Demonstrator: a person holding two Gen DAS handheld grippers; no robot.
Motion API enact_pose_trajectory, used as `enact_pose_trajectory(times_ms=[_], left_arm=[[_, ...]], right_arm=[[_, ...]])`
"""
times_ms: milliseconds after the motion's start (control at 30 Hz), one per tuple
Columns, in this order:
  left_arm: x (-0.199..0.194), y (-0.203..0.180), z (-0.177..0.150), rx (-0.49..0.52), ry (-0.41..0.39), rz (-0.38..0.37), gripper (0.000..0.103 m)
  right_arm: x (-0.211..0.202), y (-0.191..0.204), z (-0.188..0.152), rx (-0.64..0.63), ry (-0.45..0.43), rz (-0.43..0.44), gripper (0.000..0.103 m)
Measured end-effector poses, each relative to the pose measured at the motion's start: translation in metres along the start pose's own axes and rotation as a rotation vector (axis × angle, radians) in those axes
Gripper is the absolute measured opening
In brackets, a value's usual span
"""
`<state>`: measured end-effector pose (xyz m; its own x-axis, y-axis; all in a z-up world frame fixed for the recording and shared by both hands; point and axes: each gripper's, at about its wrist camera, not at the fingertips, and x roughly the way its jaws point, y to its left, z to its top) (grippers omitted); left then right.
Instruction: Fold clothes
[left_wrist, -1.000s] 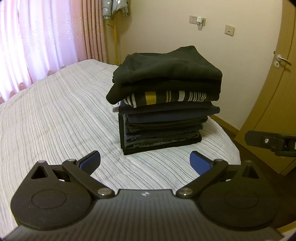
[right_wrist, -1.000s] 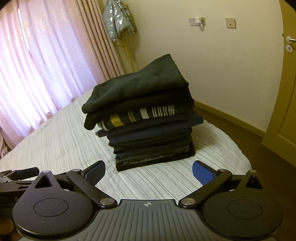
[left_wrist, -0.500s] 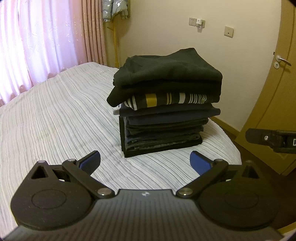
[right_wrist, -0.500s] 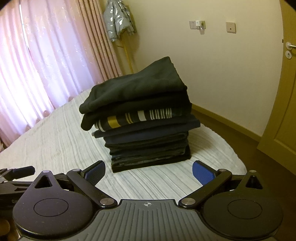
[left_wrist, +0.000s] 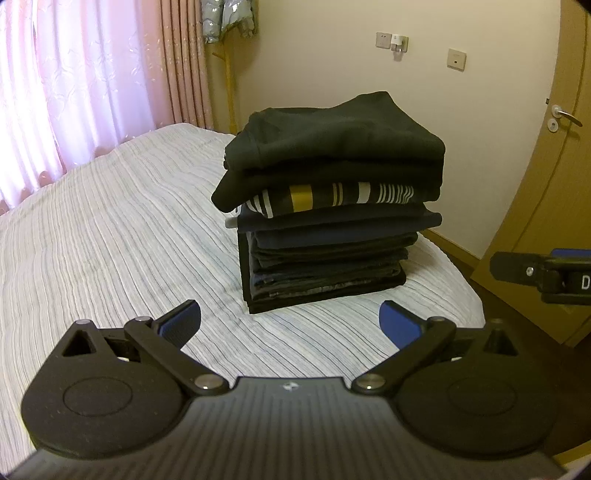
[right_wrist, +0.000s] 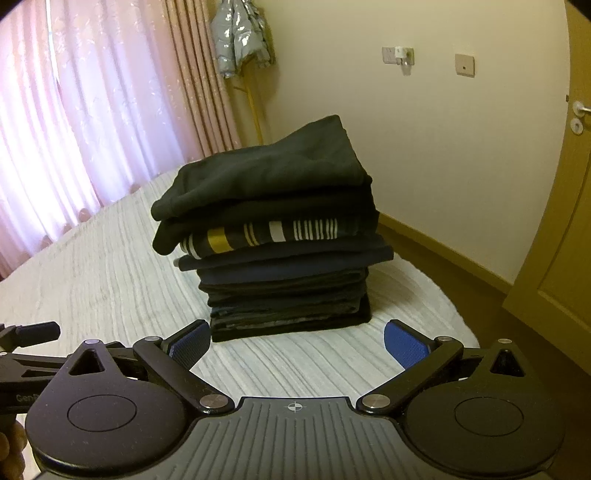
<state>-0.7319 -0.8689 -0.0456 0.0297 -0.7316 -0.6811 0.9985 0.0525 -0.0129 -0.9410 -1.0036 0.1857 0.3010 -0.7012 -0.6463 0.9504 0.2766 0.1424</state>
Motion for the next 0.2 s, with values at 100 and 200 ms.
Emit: enact_pose_trajectory(times_ms=[100, 200], left_arm=[[-0.0004, 0.0004, 0.0000, -0.004, -0.004, -0.006, 0.102], [-0.0006, -0.0002, -0.0003, -0.007, -0.010, -0.003, 0.102]], right_arm=[[0.0017, -0.0011, 0.0001, 0.007, 0.003, 0.007, 0.103], [0.0032, -0.0021, 0.0001, 0.009, 0.007, 0.012, 0.103]])
